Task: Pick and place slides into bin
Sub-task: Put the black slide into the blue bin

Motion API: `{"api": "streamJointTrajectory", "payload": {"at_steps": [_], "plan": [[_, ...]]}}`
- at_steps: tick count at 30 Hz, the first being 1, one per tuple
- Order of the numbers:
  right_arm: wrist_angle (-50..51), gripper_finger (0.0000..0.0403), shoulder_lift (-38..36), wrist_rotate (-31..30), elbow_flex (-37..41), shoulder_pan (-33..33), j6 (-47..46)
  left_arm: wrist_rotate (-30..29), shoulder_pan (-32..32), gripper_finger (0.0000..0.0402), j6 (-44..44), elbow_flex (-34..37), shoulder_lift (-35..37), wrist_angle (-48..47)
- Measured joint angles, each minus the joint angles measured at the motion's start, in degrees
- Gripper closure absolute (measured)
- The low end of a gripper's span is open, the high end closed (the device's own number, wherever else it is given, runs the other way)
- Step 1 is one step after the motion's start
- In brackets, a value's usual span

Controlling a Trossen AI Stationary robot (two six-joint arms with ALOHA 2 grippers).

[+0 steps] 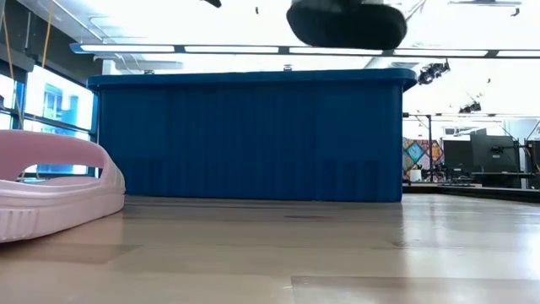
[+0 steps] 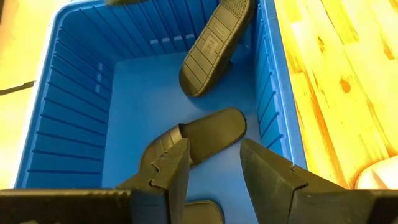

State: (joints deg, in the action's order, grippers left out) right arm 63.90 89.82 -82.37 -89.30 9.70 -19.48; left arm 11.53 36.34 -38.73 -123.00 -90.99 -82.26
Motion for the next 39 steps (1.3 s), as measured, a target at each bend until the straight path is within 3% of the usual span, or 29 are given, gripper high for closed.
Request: {"api": "streamJointTrajectory", "payload": {"at_steps": [2, 5, 8, 12, 19, 24, 30, 35, 39], "plan": [[-6.0, 0.0403, 0.1, 2.9, 0.0, -4.4, 8.6, 0.0, 0.0, 0.0268, -0.1, 0.0, 0.1, 0.0], [-16.6, 0.0403, 1.1, 12.4, 0.1, -11.4, 18.5, 0.0, 0.0, 0.0268, -0.5, 0.0, 0.1, 0.0], [-26.3, 0.0403, 3.1, 22.2, 0.1, -17.3, 24.2, -0.3, 0.0, 0.0268, -0.5, 0.0, 0.1, 0.0], [-34.9, 0.0403, 7.3, 30.5, 0.1, -22.7, 28.4, -1.0, 0.0, 0.0268, -0.7, 0.0, 0.1, 0.0], [-43.9, 0.0403, 17.3, 35.2, 0.2, -26.9, 32.7, -1.1, 0.0, 0.0268, -1.8, 0.0, 0.1, 0.0], [-50.4, 0.0403, 24.3, 39.4, 0.2, -26.9, 36.1, -1.1, 0.0, 0.0268, -2.1, 0.0, 0.1, 0.0], [-55.9, 0.0400, 29.8, 40.3, 0.1, -26.9, 39.0, -2.2, 0.0, 0.0268, -2.2, 0.0, 0.1, 0.0], [-55.1, 0.0372, 30.5, 41.1, 0.1, -26.9, 37.2, -2.2, 0.0, 0.0268, -2.2, 0.0, 0.1, -0.1], [-55.0, 0.0327, 30.5, 45.0, 0.1, -26.9, 37.6, -2.2, 0.0, 0.0268, -2.0, 0.0, 0.1, -0.1]]}}
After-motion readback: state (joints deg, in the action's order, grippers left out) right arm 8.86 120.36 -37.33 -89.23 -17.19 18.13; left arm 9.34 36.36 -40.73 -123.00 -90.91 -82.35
